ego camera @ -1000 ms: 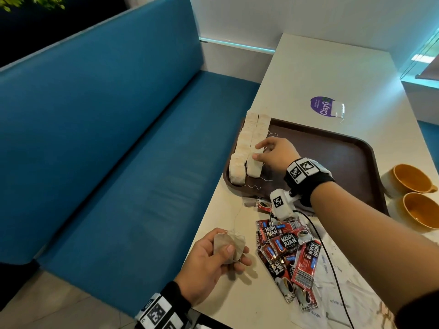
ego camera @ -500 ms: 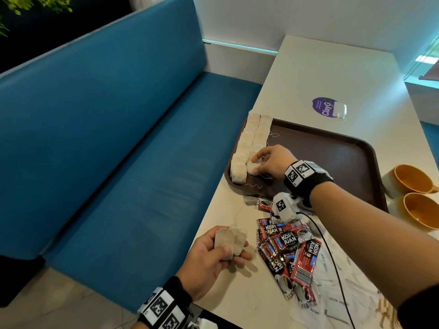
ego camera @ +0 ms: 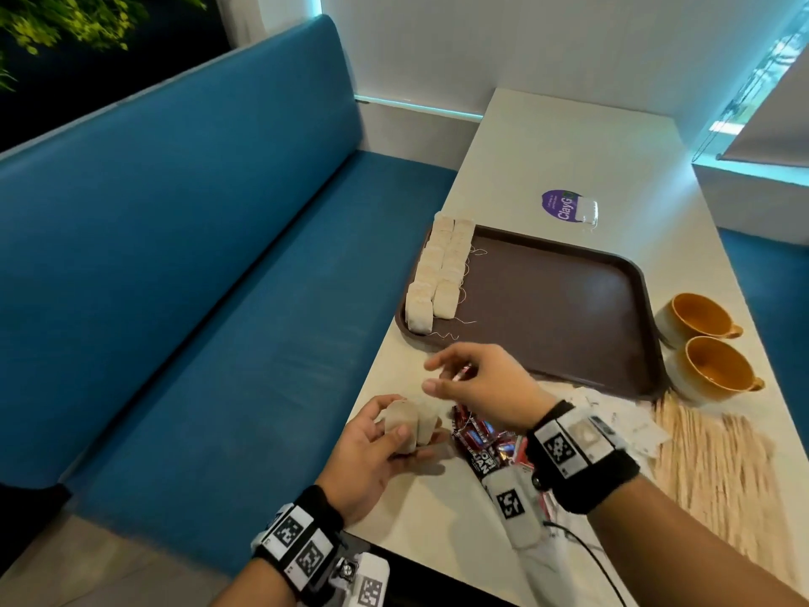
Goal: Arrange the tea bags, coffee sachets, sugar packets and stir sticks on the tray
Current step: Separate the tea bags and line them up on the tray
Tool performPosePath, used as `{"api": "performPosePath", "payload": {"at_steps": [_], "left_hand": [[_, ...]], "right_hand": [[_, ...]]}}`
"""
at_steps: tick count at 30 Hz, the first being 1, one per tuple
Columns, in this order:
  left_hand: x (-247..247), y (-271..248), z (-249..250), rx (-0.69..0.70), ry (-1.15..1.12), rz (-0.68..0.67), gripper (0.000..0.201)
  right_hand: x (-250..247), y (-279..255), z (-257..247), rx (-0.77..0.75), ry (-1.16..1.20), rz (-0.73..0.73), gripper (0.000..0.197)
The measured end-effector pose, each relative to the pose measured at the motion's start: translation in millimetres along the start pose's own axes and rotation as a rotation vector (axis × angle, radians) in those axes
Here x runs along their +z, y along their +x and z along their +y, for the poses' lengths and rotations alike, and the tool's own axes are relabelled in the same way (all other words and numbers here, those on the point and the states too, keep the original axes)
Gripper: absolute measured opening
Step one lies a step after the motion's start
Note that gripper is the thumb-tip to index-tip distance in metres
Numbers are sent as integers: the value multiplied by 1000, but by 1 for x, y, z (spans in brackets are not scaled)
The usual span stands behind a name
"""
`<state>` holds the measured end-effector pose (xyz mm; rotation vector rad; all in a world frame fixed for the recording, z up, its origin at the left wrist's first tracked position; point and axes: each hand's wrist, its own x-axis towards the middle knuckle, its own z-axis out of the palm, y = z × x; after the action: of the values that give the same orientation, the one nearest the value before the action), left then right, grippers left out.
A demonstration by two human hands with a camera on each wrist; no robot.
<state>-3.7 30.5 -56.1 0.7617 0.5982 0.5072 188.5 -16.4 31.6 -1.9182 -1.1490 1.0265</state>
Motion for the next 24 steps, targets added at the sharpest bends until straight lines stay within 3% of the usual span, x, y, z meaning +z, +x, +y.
{"api": "performPosePath", "payload": {"at_steps": [5, 13, 19, 24], "left_hand": [[3, -1, 1, 4, 6, 71, 36], [7, -4, 4, 11, 94, 32, 16], [7, -5, 2, 20, 131, 67, 10], [7, -1, -6, 32, 333, 128, 14]], "right_hand": [[29, -29, 25, 108, -22, 80, 30], [48, -45, 33, -8, 2, 296, 10], [41, -45, 29, -8, 242, 305, 4], [19, -35, 27, 69, 349, 310, 8]]}}
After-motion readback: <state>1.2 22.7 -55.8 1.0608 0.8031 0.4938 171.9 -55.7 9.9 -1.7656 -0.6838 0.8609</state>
